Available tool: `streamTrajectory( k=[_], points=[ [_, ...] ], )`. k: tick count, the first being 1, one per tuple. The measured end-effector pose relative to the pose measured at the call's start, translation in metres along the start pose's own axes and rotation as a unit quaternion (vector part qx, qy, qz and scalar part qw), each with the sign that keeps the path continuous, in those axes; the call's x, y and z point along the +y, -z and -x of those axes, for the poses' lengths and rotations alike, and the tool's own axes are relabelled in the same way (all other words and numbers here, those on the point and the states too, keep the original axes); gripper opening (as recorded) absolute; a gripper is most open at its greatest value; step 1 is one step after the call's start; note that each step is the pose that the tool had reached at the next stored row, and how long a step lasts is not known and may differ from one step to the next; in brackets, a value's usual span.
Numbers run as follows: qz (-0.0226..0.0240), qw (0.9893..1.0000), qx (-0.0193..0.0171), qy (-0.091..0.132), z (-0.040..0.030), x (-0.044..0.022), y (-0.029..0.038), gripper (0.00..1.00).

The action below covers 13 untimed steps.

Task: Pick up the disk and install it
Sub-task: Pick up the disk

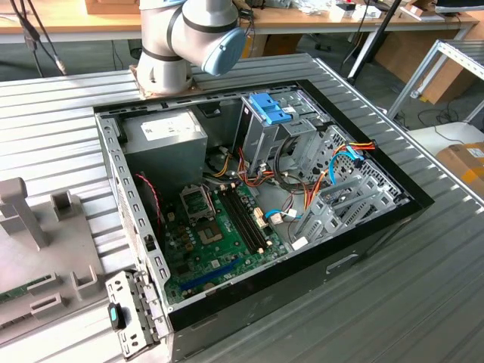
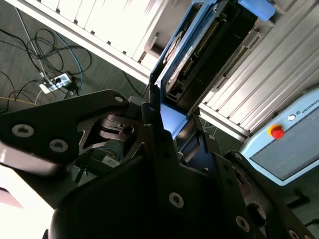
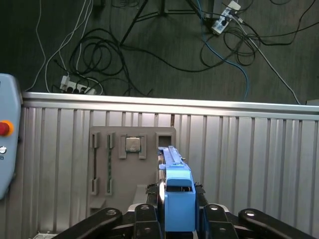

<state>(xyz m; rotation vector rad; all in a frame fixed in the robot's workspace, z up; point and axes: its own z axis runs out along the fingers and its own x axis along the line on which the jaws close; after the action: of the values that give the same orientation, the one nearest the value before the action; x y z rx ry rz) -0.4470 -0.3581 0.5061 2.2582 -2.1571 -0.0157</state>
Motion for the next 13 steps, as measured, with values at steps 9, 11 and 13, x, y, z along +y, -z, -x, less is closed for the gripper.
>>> streamTrajectory(
  k=[9, 11, 13],
  points=[
    [0.0000, 1.0000, 0.0000, 0.000, 0.0000, 0.0001, 0.0057, 0.37],
    [0.0000, 1.0000, 0.0000, 0.000, 0.0000, 0.0001, 0.0057, 0.37],
    [0.0000, 1.0000, 0.0000, 0.000, 0.0000, 0.0001, 0.0057, 0.37]
  ],
)
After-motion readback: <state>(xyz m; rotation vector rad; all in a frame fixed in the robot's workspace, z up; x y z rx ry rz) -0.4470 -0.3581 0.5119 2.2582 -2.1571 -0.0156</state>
